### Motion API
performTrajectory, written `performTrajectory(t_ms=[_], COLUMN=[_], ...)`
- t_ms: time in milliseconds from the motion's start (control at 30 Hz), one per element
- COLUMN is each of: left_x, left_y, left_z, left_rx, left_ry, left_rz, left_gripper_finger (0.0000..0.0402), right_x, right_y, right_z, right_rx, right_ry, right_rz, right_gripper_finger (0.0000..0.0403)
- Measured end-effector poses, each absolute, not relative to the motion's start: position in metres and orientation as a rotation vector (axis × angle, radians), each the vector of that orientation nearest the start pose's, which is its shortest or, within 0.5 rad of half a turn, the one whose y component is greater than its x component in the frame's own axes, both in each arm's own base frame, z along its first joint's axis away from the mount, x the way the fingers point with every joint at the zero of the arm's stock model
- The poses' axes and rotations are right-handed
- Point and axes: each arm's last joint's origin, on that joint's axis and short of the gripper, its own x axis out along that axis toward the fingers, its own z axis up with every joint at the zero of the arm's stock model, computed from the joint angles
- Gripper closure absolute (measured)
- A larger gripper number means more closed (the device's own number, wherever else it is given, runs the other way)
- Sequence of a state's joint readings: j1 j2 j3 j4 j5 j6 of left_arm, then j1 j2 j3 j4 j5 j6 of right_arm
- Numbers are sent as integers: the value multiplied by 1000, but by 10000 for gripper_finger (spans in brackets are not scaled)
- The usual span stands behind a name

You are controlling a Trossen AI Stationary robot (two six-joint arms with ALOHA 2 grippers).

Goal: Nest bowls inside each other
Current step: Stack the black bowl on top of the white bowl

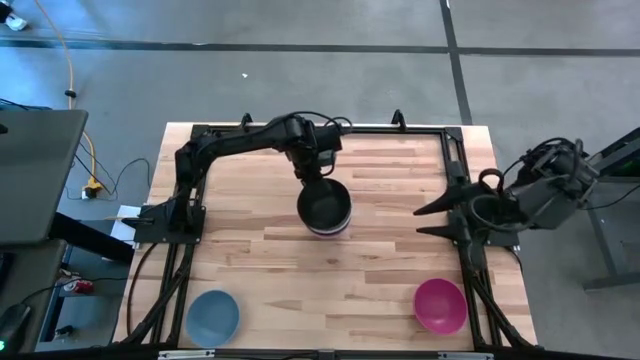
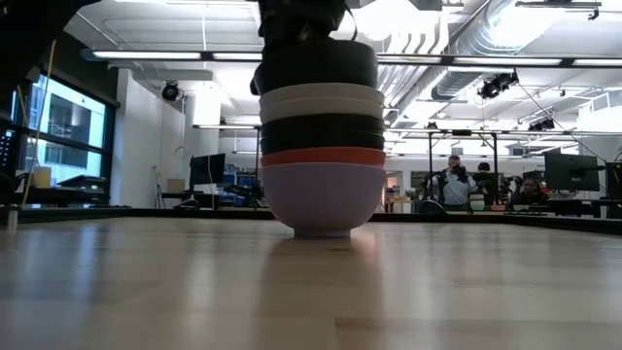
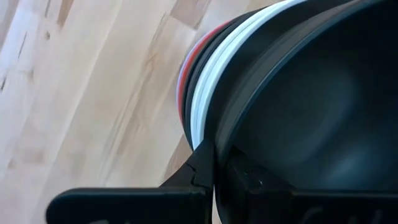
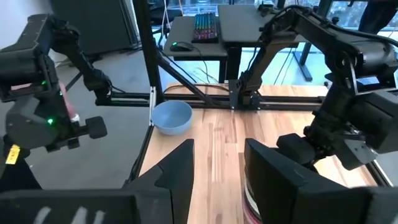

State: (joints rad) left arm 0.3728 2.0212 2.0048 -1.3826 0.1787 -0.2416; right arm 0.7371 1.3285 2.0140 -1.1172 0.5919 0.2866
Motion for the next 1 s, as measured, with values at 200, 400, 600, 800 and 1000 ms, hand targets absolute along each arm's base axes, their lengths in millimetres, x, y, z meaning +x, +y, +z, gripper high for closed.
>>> performTrajectory(t_ms=[200,400,600,800,1000], left_x=[366,366,365,366,367], left_y=[143,143,142,141,140], left_z=[302,302,300,296,296], left_rx=[-600,-609,-614,-617,-598], left_ry=[1374,1379,1399,1420,1421], left_rz=[355,359,361,356,373], left_gripper_finger=[401,401,401,401,400], right_x=[150,150,150,149,149], right_y=[119,119,118,118,118], right_z=[522,520,520,519,519], right_rx=[0,-15,-22,-19,-18], right_ry=[359,376,384,390,391], right_rz=[102,99,97,94,94], right_gripper_finger=[268,268,268,268,268])
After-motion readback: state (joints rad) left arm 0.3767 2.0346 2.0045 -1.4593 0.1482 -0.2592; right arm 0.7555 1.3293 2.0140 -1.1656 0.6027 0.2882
